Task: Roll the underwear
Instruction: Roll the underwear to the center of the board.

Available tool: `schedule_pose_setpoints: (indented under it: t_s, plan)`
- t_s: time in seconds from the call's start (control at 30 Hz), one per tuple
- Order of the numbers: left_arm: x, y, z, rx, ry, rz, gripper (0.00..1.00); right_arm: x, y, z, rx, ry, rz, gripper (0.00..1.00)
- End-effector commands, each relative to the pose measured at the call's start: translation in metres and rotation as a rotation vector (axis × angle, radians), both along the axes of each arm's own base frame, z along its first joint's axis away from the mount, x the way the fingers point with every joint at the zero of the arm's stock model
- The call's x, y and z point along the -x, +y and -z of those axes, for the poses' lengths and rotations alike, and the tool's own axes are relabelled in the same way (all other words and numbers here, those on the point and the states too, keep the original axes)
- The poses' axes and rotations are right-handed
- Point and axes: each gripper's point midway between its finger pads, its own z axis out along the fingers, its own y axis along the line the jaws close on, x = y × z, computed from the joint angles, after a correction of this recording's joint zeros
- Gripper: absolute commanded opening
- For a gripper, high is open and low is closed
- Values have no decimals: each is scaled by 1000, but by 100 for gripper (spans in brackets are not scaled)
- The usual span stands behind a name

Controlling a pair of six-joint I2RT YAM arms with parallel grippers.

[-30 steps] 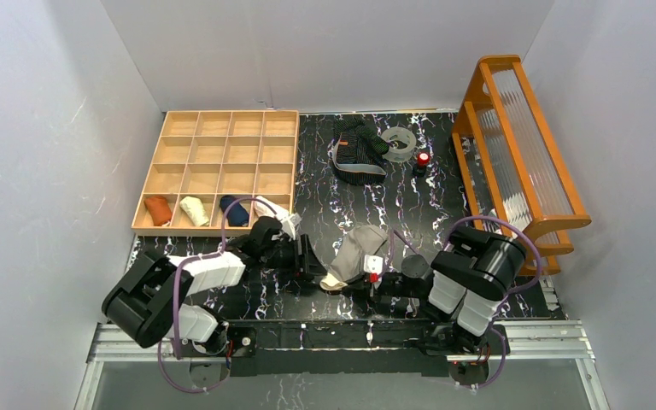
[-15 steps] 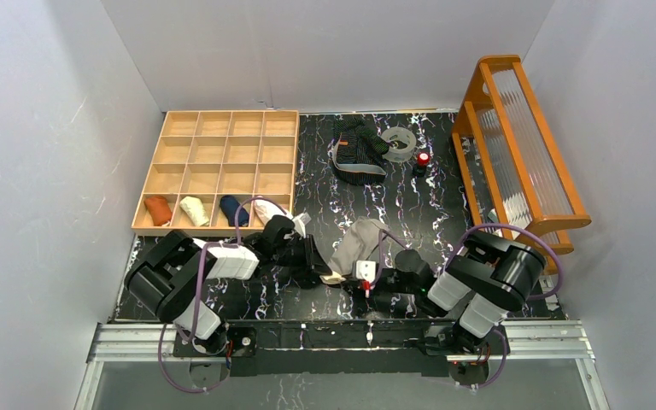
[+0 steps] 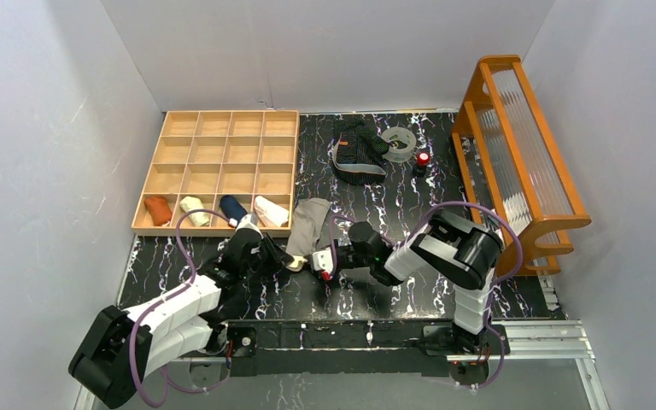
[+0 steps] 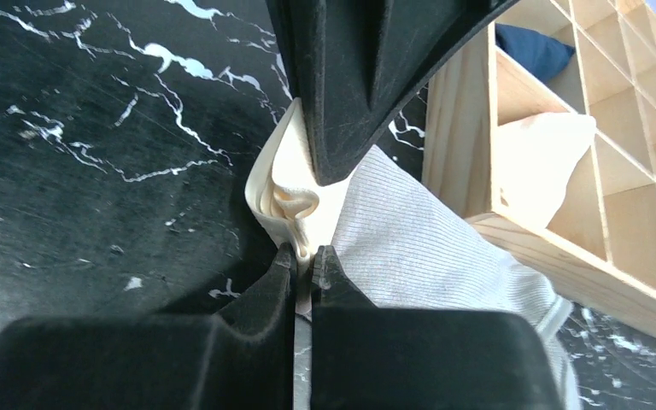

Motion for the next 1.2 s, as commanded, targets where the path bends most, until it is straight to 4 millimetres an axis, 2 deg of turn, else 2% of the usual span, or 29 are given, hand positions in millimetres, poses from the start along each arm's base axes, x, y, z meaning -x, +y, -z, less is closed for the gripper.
schedule_pose_setpoints:
  t_s: [0.0,0.17,0.27,0.43,0.6,0.73,0.9,1.03,1.17]
  plan:
    - [14,17,22,-115,104,-4,22,-3,-16,14,-1,169,86,1]
    - [17,10,15,-135,133,78,39,12,-32,0,-83,511,97,1]
    - [15,6,8,-126,119,94,43,24,-43,-10,-146,621,62,1]
    - [6,-6,-12,-79,66,127,48,23,-55,-30,-250,871,24,1]
    - [-2,-22,-30,-40,-23,219,51,21,-63,-25,-251,1023,69,1]
    - [-6,-35,-38,1,-115,294,52,9,-72,-24,-288,1208,203,1]
    - [-7,-54,-52,78,-226,405,55,6,-80,-23,-305,1367,280,1]
    - [-9,-62,-54,92,-264,459,56,5,-83,-14,-300,1511,341,1]
    - [-6,-68,-47,75,-251,538,57,-1,-92,-7,-339,1560,435,1]
